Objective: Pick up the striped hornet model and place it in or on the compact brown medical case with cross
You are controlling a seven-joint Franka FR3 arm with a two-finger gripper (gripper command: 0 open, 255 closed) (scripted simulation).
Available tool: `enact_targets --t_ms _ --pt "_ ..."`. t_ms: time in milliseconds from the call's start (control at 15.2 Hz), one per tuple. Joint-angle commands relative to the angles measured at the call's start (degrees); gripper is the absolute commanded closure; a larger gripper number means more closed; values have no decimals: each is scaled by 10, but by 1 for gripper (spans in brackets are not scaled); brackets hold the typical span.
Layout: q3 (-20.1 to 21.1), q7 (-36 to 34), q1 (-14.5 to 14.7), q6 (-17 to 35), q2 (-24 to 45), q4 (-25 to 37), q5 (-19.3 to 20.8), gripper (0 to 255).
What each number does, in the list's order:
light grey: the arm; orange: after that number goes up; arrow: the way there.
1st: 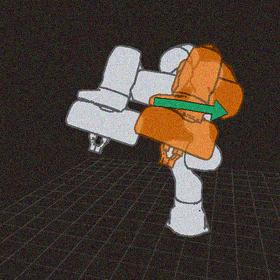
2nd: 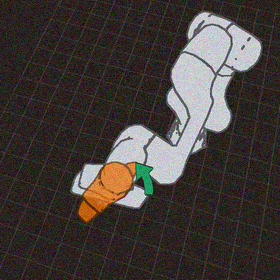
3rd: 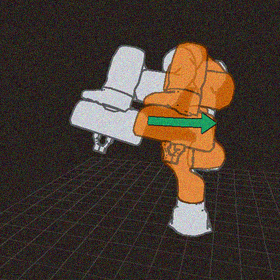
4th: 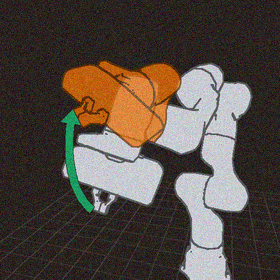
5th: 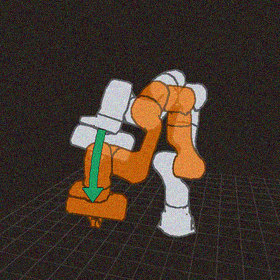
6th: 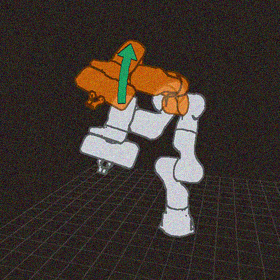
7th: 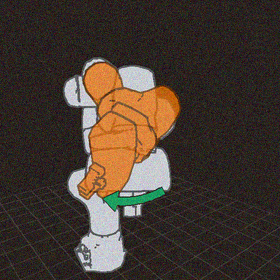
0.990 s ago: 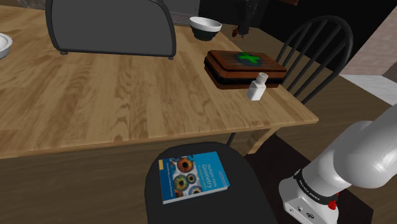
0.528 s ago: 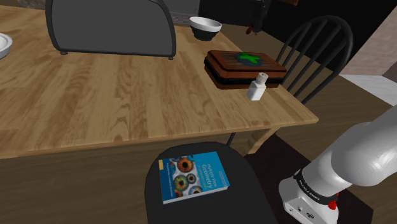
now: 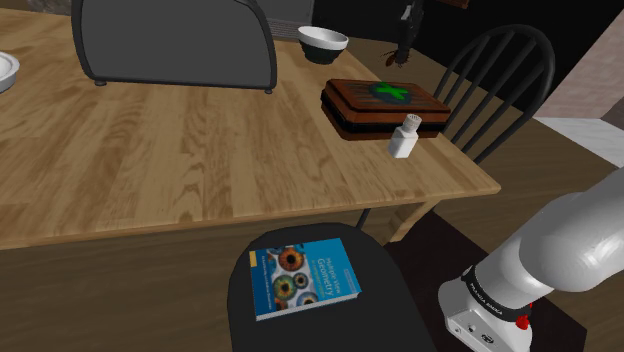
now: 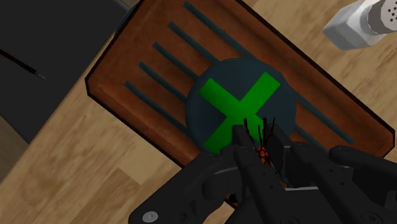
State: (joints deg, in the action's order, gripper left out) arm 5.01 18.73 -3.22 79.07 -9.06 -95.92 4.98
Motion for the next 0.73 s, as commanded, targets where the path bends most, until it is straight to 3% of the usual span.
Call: enact_targets --t_ms 0,330,660 --pt "-2 1 -1 18 -6 -24 0 255" --pt "-2 -2 -1 65 -17 -82 -1 255" --pt "-2 -2 -1 65 -17 -82 -1 255"
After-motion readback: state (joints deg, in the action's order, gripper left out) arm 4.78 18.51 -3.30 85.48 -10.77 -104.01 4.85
